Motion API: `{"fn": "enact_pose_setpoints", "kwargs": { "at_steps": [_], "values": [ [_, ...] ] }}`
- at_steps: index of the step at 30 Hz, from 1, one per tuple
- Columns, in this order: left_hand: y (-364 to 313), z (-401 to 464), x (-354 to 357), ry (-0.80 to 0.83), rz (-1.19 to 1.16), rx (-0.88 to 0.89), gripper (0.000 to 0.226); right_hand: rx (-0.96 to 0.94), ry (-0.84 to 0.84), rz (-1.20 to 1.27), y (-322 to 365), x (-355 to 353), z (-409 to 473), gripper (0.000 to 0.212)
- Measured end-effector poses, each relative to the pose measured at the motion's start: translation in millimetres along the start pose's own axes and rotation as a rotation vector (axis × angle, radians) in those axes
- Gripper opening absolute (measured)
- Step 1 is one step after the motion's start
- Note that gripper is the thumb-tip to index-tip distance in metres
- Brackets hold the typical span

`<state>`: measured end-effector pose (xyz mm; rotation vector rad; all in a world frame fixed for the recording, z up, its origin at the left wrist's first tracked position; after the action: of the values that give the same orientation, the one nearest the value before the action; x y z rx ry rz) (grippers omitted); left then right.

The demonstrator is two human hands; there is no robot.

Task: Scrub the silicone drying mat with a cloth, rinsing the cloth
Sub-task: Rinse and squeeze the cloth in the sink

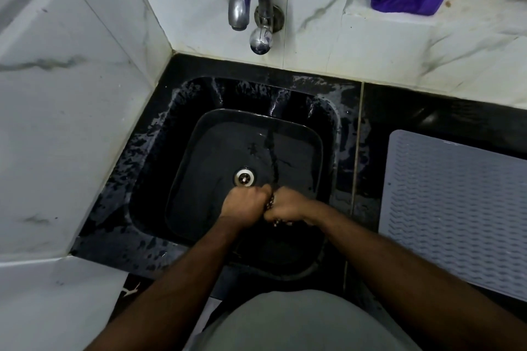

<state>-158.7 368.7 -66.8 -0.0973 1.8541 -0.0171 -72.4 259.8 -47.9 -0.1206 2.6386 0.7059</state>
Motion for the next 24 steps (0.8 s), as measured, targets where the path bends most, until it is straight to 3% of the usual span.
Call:
{"fn": "enact_pose_setpoints", "kwargs": {
  "at_steps": [3,5,7,10,13,16,20,22,24],
  "values": [
    [9.9,-1.8,4.0,0.102,-0.203,-0.195,0.035,-0.233,-0.213,-0.182,-7.5,5.2,-2.3,0.065],
    [17.4,-5.3,4.7,0.146,-0.576,-0.245,0.041,-0.392,-0.353,-0.188,-13.3,8.1,-11.3,0.096],
    [19.2,-10.5,0.0,0.205,-0.953,-0.124,0.046,-0.590,-0.424,-0.342,-21.7,10.7,-17.7,0.105],
    [13.5,-16.4,-11.4,0.339,-1.104,-0.111,0.040,-0.685,-0.411,-0.679,-29.5,12.7,-21.7,0.110],
    [4.1,-18.9,-21.9,0.372,-1.329,-0.234,0.012,-0.679,-0.443,-0.618,-27.2,7.6,-21.2,0.092],
    [-0.4,-20.1,-25.2,0.380,-1.440,-0.262,0.021,-0.622,-0.459,-0.663,-16.9,-0.8,-16.0,0.059],
    [5.2,-13.4,-16.1,0.310,-1.247,-0.235,0.052,-0.488,-0.487,-0.766,-2.5,-7.6,-9.9,0.022],
    [5.7,-6.9,-10.9,0.262,-1.102,-0.253,0.045,-0.397,-0.473,-0.753,2.5,-8.3,-6.4,0.022],
    [4.6,-1.0,-8.5,0.204,-0.737,-0.285,0.038,-0.317,-0.451,-0.696,5.7,-5.8,-3.0,0.022]
  ]
}}
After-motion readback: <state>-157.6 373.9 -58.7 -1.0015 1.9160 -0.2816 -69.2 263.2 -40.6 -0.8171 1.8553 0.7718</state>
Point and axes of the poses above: each hand's wrist, its own z-axis towards the middle knuckle, its own x-axis out of the palm, y = z × x, the point moved 1 cm from there along z, towards the middle knuckle, and after that the axes turned 8 degrees about x, right-handed, at the moved point
